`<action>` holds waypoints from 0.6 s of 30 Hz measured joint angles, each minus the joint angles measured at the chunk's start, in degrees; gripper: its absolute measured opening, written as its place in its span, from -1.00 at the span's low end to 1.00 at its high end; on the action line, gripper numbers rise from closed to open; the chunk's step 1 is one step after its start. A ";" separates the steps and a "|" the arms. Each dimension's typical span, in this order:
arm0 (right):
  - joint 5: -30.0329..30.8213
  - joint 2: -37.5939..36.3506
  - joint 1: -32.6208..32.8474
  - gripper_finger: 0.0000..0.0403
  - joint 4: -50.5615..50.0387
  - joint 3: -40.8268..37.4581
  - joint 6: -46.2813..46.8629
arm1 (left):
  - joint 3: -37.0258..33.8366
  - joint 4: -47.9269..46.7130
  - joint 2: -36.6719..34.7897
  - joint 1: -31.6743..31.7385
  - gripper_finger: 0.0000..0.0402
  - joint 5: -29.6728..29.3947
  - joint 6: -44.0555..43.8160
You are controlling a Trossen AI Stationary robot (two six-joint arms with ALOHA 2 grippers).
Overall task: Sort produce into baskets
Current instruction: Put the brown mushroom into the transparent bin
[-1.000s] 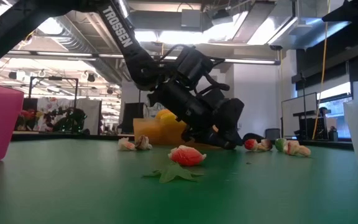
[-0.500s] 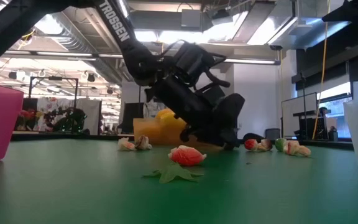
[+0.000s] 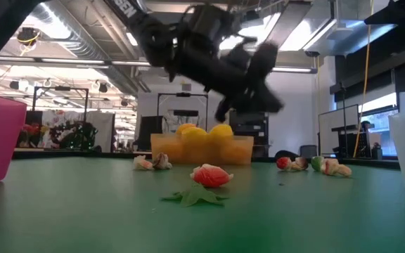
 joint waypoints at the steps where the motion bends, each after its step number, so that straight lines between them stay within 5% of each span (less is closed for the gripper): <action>1: 0.02 0.00 0.00 0.86 -0.01 0.00 0.00 | 0.02 2.54 -0.02 -0.57 -0.70 1.20 0.04; 18: -0.04 -0.02 -0.01 0.86 -1.41 0.00 -0.22 | 12.40 5.67 -0.04 -11.45 -0.71 1.44 10.30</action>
